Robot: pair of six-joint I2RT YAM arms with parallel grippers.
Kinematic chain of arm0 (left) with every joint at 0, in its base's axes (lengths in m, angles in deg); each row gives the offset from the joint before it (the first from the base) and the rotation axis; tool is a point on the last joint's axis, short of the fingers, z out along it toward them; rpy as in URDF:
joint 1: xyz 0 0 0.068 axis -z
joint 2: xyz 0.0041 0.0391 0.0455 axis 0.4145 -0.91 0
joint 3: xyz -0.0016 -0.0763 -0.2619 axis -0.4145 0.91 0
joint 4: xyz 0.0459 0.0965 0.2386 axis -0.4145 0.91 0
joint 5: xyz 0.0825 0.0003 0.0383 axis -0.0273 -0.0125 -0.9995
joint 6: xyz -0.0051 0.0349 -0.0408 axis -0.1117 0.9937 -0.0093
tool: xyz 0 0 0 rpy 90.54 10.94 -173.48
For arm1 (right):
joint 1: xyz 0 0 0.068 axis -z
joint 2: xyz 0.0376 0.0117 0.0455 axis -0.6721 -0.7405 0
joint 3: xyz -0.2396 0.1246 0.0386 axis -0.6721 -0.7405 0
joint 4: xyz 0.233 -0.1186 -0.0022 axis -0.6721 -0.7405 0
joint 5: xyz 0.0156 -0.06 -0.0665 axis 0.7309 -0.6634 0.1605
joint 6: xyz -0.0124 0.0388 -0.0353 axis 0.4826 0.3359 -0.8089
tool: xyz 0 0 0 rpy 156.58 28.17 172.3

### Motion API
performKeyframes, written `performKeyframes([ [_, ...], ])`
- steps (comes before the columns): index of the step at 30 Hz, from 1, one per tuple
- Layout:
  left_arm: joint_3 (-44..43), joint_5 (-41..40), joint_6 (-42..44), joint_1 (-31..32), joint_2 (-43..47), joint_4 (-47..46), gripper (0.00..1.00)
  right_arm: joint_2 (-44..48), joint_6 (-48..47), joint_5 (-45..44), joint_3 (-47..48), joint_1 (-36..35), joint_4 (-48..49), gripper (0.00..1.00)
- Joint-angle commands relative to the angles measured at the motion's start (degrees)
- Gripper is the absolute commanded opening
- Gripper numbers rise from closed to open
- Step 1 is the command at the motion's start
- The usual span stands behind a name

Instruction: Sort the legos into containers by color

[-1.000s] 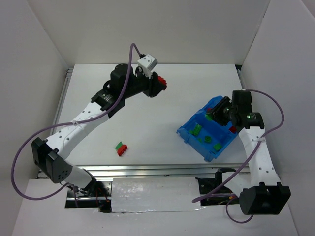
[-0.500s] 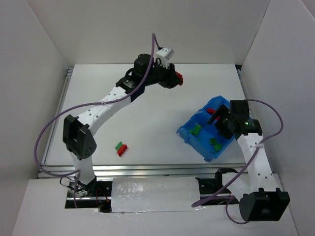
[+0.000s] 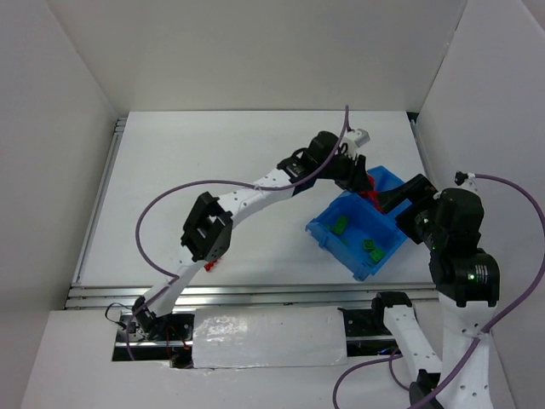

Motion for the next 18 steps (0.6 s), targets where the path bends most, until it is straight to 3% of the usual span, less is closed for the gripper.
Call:
performKeyframes([
  [1,-3.19,1.11,-3.38,1.45,-1.91,-6.83,0.36,0.33,0.89,0.29,2.79,-0.35,-3.77,0.89],
  [10,-6.7,-2.93,-7.07,3.21,-6.57,-10.53,0.55,2.09,-1.4,1.17,6.41,-1.14,-7.9,0.89],
  [13,-7.76,-3.64,-7.51,3.21,-7.1,-10.44,0.7,2.44,-1.66,1.34,5.53,-1.5,-7.64,0.89],
  [15,-7.67,-4.17,-7.69,3.21,-6.92,-10.44,0.97,2.35,-1.84,1.78,5.44,-1.5,-7.47,0.89],
  [18,-8.54,-4.87,-7.34,3.12,-6.4,-10.1,1.0,2.0,-2.19,1.0,5.61,-3.43,-7.21,0.89],
])
